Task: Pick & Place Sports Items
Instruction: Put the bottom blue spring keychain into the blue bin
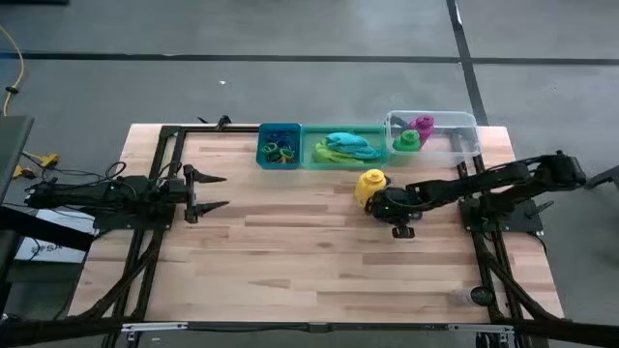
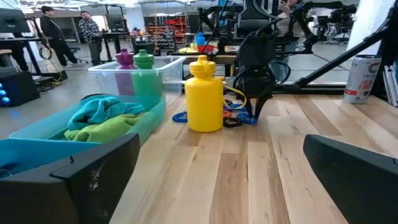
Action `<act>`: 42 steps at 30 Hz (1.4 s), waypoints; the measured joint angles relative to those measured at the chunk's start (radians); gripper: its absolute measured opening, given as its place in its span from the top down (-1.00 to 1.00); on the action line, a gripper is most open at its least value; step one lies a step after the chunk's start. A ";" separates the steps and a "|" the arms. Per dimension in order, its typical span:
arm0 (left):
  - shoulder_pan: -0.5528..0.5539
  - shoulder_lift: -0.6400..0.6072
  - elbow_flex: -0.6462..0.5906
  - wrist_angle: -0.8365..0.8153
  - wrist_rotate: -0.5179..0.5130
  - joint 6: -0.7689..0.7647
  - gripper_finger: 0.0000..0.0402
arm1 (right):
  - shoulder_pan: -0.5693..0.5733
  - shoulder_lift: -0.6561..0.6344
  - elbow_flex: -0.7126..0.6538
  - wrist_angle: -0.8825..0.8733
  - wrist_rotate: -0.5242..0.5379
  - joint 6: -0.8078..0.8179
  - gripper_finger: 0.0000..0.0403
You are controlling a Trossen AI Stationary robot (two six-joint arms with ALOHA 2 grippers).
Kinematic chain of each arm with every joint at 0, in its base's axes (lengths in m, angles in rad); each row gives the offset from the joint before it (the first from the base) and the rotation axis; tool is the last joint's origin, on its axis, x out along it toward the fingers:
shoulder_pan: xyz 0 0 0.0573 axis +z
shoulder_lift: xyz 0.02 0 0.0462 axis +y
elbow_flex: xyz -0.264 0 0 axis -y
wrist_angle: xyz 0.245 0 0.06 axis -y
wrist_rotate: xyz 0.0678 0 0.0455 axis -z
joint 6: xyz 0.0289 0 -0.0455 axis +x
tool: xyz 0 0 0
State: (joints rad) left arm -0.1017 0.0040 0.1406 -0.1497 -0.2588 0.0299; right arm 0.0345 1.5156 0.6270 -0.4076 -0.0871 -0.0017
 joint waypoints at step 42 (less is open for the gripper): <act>0.000 0.000 0.000 0.000 0.000 0.000 -0.83 | -0.095 -0.722 -0.006 0.105 -0.227 -0.029 1.00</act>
State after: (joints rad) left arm -0.1013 0.0036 0.1406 -0.1497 -0.2588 0.0299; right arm -0.0603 0.7937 0.6212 -0.3029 -0.3141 -0.0309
